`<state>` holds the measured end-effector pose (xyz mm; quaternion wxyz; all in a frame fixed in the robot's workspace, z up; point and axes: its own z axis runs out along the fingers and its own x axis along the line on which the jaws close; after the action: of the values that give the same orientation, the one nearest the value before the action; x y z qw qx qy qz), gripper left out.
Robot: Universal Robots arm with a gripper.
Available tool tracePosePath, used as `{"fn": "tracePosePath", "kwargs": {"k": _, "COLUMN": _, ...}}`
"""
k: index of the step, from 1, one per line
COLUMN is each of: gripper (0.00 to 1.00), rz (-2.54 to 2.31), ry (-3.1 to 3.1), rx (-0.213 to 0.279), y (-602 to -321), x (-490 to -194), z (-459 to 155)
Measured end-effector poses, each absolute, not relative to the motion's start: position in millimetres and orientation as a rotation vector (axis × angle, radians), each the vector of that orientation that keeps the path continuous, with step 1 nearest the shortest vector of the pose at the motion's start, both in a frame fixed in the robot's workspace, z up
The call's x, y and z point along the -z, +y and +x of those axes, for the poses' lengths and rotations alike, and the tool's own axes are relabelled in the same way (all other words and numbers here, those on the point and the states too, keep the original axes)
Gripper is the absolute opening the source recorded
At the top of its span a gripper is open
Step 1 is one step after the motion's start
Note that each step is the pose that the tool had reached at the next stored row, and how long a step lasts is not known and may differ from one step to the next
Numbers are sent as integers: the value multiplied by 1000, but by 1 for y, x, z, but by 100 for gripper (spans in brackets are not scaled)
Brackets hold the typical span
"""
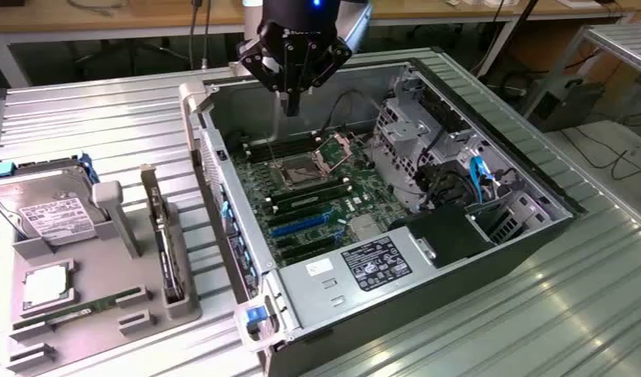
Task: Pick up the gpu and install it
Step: 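Reach for the gpu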
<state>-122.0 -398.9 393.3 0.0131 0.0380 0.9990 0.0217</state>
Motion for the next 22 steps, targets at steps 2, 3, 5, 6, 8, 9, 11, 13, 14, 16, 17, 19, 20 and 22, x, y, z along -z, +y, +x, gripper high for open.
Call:
{"fn": "tracePosePath", "kwargs": {"k": 2, "gripper": 11, "rz": 118, "ry": 3112, "rx": -68, "y": -399, "x": -393, "z": -122}}
{"fn": "tracePosePath", "kwargs": {"k": 3, "gripper": 11, "rz": 119, "ry": 3112, "rx": -68, "y": -399, "x": -393, "z": -122}}
{"fn": "tracePosePath", "kwargs": {"k": 5, "gripper": 11, "rz": 118, "ry": 3112, "rx": -68, "y": -399, "x": -393, "z": -122}}
{"fn": "tracePosePath", "kwargs": {"k": 6, "gripper": 11, "rz": 119, "ry": 3112, "rx": -68, "y": -399, "x": -393, "z": -122}}
{"fn": "tracePosePath", "kwargs": {"k": 8, "gripper": 11, "rz": 119, "ry": 3112, "rx": -68, "y": -399, "x": -393, "z": -122}}
{"fn": "tracePosePath", "kwargs": {"k": 9, "gripper": 11, "rz": 119, "ry": 3112, "rx": -68, "y": -399, "x": -393, "z": -122}}
{"fn": "tracePosePath", "kwargs": {"k": 11, "gripper": 11, "rz": 119, "ry": 3112, "rx": -68, "y": -400, "x": -393, "z": -124}}
{"fn": "tracePosePath", "kwargs": {"k": 13, "gripper": 11, "rz": 119, "ry": 3112, "rx": -68, "y": -402, "x": -393, "z": -130}}
{"fn": "tracePosePath", "kwargs": {"k": 14, "gripper": 11, "rz": 119, "ry": 3112, "rx": -68, "y": -404, "x": -393, "z": -134}}
{"fn": "tracePosePath", "kwargs": {"k": 16, "gripper": 11, "rz": 119, "ry": 3112, "rx": -68, "y": -407, "x": -393, "z": -141}}
{"fn": "tracePosePath", "kwargs": {"k": 17, "gripper": 11, "rz": 119, "ry": 3112, "rx": -68, "y": -408, "x": -393, "z": -145}}
{"fn": "tracePosePath", "kwargs": {"k": 19, "gripper": 11, "rz": 119, "ry": 3113, "rx": -67, "y": -411, "x": -393, "z": -151}}
{"fn": "tracePosePath", "kwargs": {"k": 20, "gripper": 11, "rz": 118, "ry": 3112, "rx": -68, "y": -413, "x": -393, "z": -155}}
{"fn": "tracePosePath", "kwargs": {"k": 22, "gripper": 11, "rz": 119, "ry": 3112, "rx": -68, "y": -416, "x": -393, "z": -163}}
